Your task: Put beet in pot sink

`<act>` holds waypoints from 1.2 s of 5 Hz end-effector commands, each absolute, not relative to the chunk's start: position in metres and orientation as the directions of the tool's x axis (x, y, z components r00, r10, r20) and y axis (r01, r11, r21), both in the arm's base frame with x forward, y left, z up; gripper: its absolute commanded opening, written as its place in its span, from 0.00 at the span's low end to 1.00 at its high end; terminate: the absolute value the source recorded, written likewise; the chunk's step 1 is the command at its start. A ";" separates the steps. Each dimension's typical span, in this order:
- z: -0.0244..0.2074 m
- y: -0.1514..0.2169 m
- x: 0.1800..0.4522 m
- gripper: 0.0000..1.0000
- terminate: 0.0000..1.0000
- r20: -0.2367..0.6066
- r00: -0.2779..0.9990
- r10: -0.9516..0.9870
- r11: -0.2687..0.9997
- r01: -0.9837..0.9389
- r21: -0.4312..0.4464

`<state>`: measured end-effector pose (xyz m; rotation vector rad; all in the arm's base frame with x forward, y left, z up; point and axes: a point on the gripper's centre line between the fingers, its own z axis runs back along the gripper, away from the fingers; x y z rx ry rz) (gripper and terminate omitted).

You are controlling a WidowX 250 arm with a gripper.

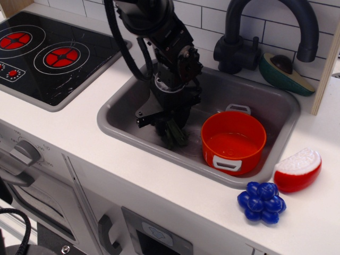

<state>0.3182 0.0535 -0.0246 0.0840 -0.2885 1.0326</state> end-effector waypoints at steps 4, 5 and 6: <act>0.067 0.075 0.297 0.00 0.00 0.220 0.472 0.854 0.496 -0.865 -0.069; 0.076 0.051 0.296 0.00 0.00 0.117 0.561 0.819 0.570 -0.820 -0.053; 0.079 0.022 0.297 0.00 0.00 0.055 0.607 0.793 0.609 -0.792 -0.034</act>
